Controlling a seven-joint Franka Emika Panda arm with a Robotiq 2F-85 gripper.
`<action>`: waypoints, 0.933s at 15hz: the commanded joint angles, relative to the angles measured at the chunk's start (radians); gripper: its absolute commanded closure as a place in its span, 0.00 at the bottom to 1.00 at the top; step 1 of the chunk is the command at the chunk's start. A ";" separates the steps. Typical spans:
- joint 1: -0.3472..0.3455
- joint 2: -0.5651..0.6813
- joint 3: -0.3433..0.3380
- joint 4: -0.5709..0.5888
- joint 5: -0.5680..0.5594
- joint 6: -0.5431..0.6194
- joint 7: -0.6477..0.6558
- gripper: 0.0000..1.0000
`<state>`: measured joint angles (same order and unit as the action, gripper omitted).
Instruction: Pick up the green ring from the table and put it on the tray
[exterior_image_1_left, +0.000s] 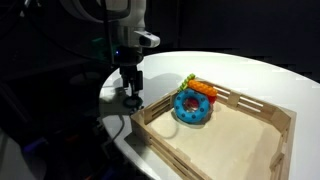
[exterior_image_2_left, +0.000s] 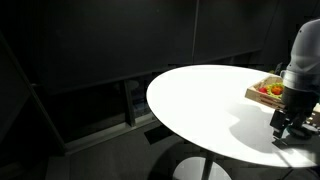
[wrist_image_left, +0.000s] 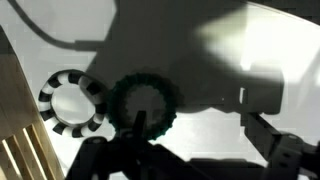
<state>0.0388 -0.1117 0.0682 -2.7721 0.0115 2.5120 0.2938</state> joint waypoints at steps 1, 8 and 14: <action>0.000 0.019 0.001 0.001 0.005 0.035 -0.009 0.00; 0.000 -0.008 -0.001 -0.018 0.008 0.066 -0.010 0.50; -0.004 -0.030 -0.003 -0.008 0.010 0.048 -0.009 0.97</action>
<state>0.0394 -0.1148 0.0685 -2.7711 0.0115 2.5613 0.2933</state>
